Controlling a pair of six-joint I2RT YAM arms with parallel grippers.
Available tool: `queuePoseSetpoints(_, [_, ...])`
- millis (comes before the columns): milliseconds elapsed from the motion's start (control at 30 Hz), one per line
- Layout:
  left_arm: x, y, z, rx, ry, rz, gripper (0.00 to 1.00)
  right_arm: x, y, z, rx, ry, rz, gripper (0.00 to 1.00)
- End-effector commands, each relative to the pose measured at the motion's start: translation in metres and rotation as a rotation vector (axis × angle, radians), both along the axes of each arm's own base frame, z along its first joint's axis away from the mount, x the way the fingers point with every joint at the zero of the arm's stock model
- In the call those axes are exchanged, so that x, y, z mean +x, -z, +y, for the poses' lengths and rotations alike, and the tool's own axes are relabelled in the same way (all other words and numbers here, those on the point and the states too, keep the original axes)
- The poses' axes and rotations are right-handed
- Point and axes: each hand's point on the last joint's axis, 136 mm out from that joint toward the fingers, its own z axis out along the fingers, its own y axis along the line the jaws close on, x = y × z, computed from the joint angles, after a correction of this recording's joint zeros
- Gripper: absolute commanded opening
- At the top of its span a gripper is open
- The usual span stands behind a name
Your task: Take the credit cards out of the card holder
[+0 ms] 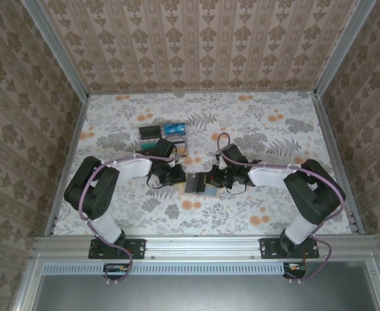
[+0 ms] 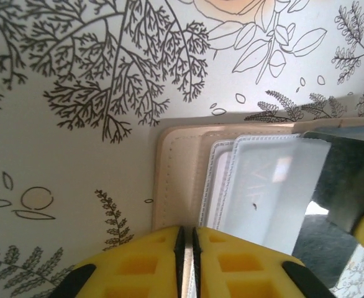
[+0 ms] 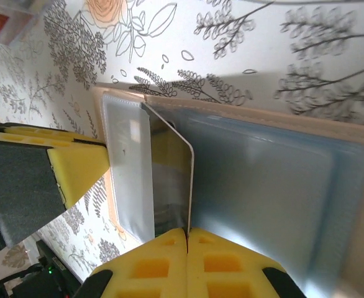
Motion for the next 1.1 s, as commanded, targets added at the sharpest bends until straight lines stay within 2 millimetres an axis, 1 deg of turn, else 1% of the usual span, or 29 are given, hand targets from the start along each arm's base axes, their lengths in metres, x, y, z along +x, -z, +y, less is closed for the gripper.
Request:
queuePoseSetpoints(0, [-0.003, -0.002, 0.002, 0.014, 0.021, 0.031, 0.20, -0.010, -0.001, -0.019, -0.053, -0.012, -0.003, 0.00])
queuePoseSetpoints(33, [-0.001, -0.007, -0.001, 0.001, 0.025, 0.020, 0.22, -0.011, -0.004, -0.021, -0.049, -0.016, -0.011, 0.00])
queuePoseSetpoints(133, [0.011, -0.027, -0.009, -0.037, 0.033, -0.016, 0.27, -0.010, -0.022, -0.026, -0.031, -0.035, -0.071, 0.00])
queuePoseSetpoints(233, [0.020, -0.049, -0.014, -0.095, 0.030, -0.045, 0.35, -0.006, -0.047, -0.028, 0.023, -0.047, -0.151, 0.00])
queuePoseSetpoints(267, [0.023, -0.056, -0.015, -0.115, 0.025, -0.055, 0.39, -0.004, -0.060, -0.027, 0.050, -0.051, -0.190, 0.00])
queuePoseSetpoints(333, [0.028, -0.074, -0.016, -0.173, 0.014, -0.078, 0.44, 0.000, -0.078, -0.026, 0.106, -0.055, -0.243, 0.00])
queuePoseSetpoints(433, [0.033, -0.101, -0.017, -0.287, -0.005, -0.115, 0.54, 0.009, -0.108, -0.020, 0.220, -0.054, -0.312, 0.00])
queuePoseSetpoints(467, [0.033, -0.114, -0.019, -0.348, -0.003, -0.130, 0.59, 0.012, -0.119, -0.016, 0.265, -0.058, -0.339, 0.00])
queuePoseSetpoints(567, [0.032, -0.146, -0.025, -0.496, 0.016, -0.174, 0.72, 0.021, -0.151, -0.006, 0.378, -0.076, -0.407, 0.00])
queuePoseSetpoints(633, [0.029, -0.162, -0.031, -0.563, 0.048, -0.198, 0.77, 0.025, -0.171, 0.001, 0.444, -0.089, -0.445, 0.00])
queuePoseSetpoints(700, [0.026, -0.174, -0.037, -0.624, 0.081, -0.206, 0.78, 0.030, -0.190, 0.007, 0.505, -0.097, -0.481, 0.00])
queuePoseSetpoints(800, [0.024, -0.187, -0.043, -0.695, 0.106, -0.214, 0.76, 0.037, -0.210, 0.012, 0.569, -0.095, -0.511, 0.00])
queuePoseSetpoints(867, [0.024, -0.194, -0.044, -0.745, 0.107, -0.220, 0.70, 0.041, -0.219, 0.013, 0.604, -0.085, -0.526, 0.00])
queuePoseSetpoints(900, [0.026, -0.200, -0.045, -0.778, 0.105, -0.228, 0.65, 0.042, -0.226, 0.013, 0.620, -0.080, -0.537, 0.00])
queuePoseSetpoints(933, [0.027, -0.205, -0.045, -0.804, 0.105, -0.240, 0.61, 0.048, -0.220, 0.015, 0.620, -0.066, -0.520, 0.00])
queuePoseSetpoints(1033, [0.026, -0.215, -0.046, -0.856, 0.110, -0.254, 0.51, 0.056, -0.220, 0.015, 0.648, -0.041, -0.519, 0.00])
queuePoseSetpoints(1067, [0.034, -0.218, -0.038, -0.864, 0.085, -0.271, 0.46, 0.057, -0.219, 0.016, 0.651, -0.036, -0.516, 0.00])
